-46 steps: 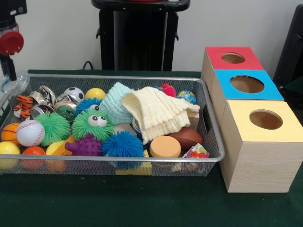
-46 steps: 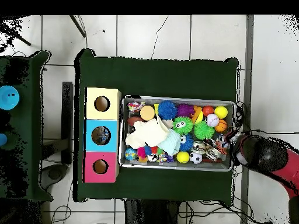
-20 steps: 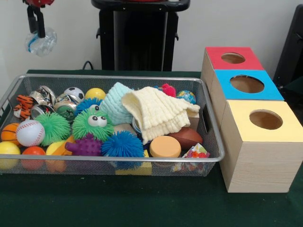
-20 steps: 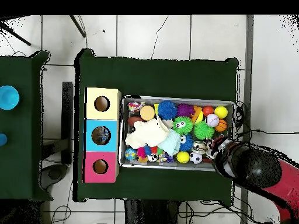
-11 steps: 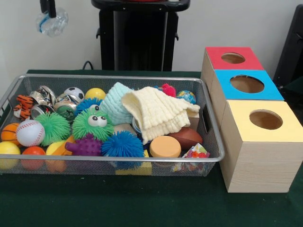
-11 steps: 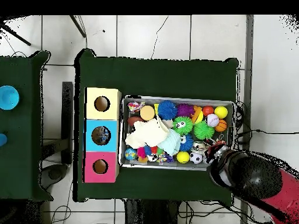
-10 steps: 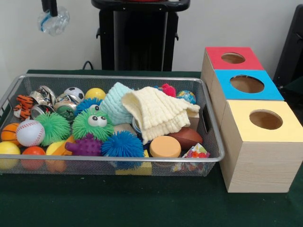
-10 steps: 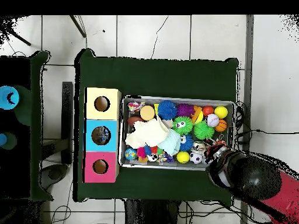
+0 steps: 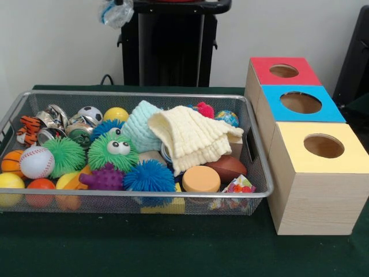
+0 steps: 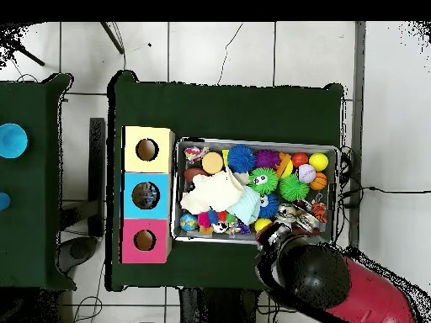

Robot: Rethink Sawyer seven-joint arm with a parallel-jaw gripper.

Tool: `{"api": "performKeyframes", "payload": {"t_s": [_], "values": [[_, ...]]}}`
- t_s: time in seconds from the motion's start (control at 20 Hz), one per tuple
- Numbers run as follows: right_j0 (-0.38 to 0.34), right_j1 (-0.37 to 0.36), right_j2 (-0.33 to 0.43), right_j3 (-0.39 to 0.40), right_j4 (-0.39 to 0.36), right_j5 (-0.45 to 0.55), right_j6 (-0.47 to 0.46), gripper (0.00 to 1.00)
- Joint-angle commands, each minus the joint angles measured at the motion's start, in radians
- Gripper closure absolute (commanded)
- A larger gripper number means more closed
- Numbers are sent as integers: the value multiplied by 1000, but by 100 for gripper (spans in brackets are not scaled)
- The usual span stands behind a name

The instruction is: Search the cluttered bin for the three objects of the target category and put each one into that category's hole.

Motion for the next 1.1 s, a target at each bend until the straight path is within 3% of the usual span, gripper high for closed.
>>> {"api": "performKeyframes", "payload": {"t_s": [0.05,0.55,0.75,0.95,1.1], "values": [[79,-29,-117,89,63,74,364,100],[139,-20,-199,91,120,88,318,100],[211,21,-210,164,184,-28,394,100],[305,54,-256,165,205,-42,481,100],[279,106,-217,207,285,-150,424,100]]}}
